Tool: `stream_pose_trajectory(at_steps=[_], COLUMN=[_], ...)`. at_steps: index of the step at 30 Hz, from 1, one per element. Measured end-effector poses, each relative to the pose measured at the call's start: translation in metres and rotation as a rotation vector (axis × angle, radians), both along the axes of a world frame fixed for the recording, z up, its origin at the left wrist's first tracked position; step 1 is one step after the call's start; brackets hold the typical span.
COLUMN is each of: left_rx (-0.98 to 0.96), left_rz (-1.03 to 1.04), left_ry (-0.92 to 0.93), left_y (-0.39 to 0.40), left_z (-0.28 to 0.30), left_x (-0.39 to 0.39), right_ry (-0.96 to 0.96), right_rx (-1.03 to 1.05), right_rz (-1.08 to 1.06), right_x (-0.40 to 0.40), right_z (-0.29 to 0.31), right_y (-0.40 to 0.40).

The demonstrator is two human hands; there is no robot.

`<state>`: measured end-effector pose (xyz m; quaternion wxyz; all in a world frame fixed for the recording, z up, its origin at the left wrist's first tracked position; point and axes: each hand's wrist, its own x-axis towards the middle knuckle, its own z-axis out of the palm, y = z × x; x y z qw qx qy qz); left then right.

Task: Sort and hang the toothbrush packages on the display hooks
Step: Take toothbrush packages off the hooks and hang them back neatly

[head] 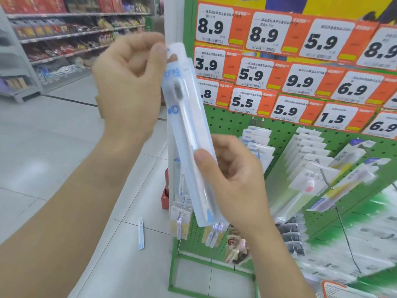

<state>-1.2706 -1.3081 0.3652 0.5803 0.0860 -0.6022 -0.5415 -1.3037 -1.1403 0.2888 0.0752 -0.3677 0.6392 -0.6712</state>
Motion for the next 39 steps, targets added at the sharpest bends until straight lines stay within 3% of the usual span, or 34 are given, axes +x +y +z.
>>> stream_pose_trajectory(at_steps=[3, 11, 17, 24, 30, 36, 39], left_rx=[0.055, 0.394, 0.501, 0.548, 0.636, 0.631, 0.708], left_rz=[-0.036, -0.208, -0.185, -0.432, -0.354, -0.449, -0.361], left_ry=[-0.114, -0.449, -0.497, -0.600, -0.570, -0.746, -0.743], left_y=[0.021, 0.057, 0.059, 0.065, 0.076, 0.129, 0.154], left_z=[-0.029, -0.104, -0.133, -0.171, -0.195, -0.209, -0.212], left_x=[0.020, 0.068, 0.083, 0.112, 0.121, 0.134, 0.139], right_ry=[-0.179, -0.382, -0.491, -0.518, -0.568, -0.723, -0.753], right_rx=[0.013, 0.081, 0.132, 0.150, 0.314, 0.227, 0.272], right_rz=[0.211, 0.303, 0.354, 0.238, 0.299, 0.205, 0.229], right_x=[0.009, 0.034, 0.054, 0.069, 0.093, 0.106, 0.107], right_z=[-0.023, -0.087, -0.112, -0.129, -0.159, -0.155, -0.154], right_y=[0.012, 0.032, 0.038, 0.045, 0.072, 0.112, 0.141])
